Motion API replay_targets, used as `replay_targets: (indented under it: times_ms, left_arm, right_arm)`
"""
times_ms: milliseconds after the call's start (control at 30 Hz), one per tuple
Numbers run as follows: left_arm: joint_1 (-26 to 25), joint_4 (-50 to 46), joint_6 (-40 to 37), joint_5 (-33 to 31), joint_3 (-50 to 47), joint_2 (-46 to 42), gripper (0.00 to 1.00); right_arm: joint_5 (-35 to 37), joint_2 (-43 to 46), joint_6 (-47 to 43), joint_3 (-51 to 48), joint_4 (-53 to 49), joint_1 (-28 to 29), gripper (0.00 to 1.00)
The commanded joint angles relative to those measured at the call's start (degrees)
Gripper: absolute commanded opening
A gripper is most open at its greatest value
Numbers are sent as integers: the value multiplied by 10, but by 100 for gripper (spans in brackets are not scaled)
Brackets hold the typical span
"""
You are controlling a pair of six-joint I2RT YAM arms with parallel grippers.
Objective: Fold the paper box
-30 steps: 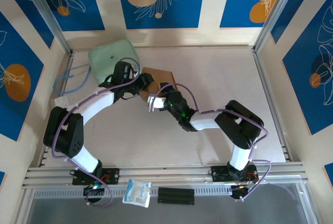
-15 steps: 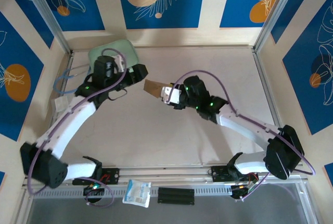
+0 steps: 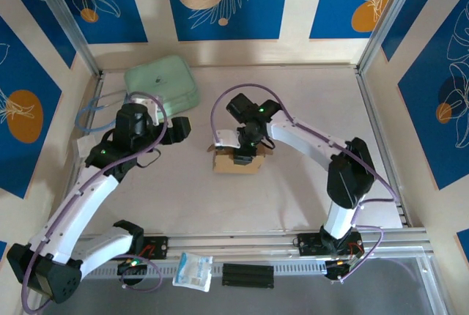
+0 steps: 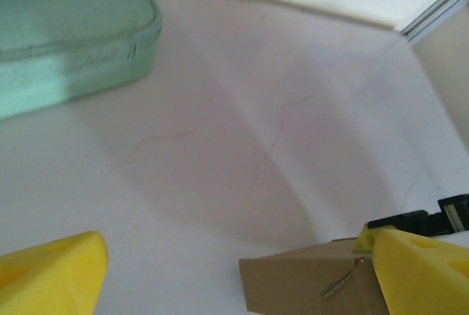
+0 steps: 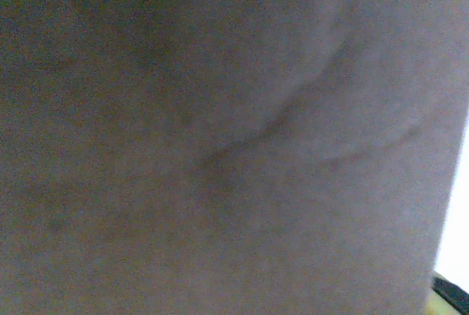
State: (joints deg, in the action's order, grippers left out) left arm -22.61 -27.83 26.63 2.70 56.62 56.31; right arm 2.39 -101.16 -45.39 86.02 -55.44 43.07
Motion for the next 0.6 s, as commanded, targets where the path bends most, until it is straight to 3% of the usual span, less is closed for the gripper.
replay_targets:
  times_ms: [0,267,567]
  left_arm:
    - [4,6,-5,12,-17,-10,93]
    - [4,16,-25,19,-41,-1,95]
    - [4,-2,-135,93,-39,7,96]
  right_arm:
    - [-17,-7,5,24,-17,6,47]
    - [-39,3,15,36,-25,4,77]
    - [-94,54,34,29,-16,-6,83]
